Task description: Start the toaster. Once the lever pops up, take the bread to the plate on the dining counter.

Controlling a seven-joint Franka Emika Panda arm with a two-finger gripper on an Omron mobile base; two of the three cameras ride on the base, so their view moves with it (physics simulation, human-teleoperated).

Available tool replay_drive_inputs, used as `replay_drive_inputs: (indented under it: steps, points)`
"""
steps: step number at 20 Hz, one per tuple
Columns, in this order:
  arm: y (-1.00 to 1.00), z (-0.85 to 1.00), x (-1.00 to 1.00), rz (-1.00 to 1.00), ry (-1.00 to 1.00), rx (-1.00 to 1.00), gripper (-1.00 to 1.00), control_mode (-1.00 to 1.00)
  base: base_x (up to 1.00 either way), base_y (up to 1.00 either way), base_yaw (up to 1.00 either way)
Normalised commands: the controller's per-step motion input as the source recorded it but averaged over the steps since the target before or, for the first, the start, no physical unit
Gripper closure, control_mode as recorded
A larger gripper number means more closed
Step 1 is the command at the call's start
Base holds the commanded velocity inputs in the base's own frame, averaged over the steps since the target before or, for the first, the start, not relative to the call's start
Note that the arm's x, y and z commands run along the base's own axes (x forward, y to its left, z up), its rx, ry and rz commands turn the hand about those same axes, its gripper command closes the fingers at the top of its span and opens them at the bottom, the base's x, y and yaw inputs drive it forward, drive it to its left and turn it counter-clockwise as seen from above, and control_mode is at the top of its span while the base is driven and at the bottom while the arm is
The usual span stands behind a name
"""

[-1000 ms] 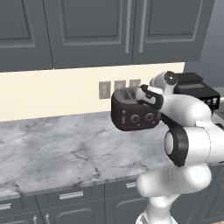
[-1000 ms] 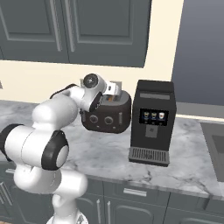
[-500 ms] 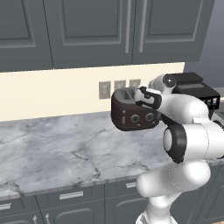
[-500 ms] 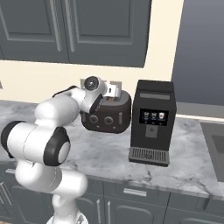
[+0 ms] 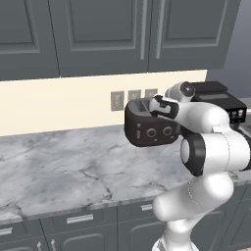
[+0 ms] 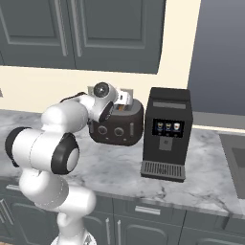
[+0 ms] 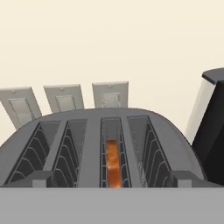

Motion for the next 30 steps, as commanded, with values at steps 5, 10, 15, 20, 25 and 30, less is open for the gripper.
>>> replay_drive_inputs:
  steps: [5,10,15,20,25,30]
  points:
    - [-0.01,-0.06,0.06,0.0,0.0,0.0,-1.0,-1.0,0.0,0.0,0.0]
    - [-0.01,-0.13,0.01,0.0,0.01,0.0,-1.0,-1.0,0.0,0.0,0.0]
    - [-0.02,-0.13,0.0,0.0,0.01,0.0,-1.0,-1.0,0.0,0.0,0.0]
    - [-0.01,-0.11,0.02,0.0,0.01,0.0,-1.0,-1.0,0.0,0.0,0.0]
    - [0.0,-0.04,0.01,0.0,0.03,0.0,-1.0,-1.0,0.0,0.0,0.0]
    - [0.0,0.0,0.03,0.0,0.0,0.0,-1.0,-1.0,0.0,0.0,0.0]
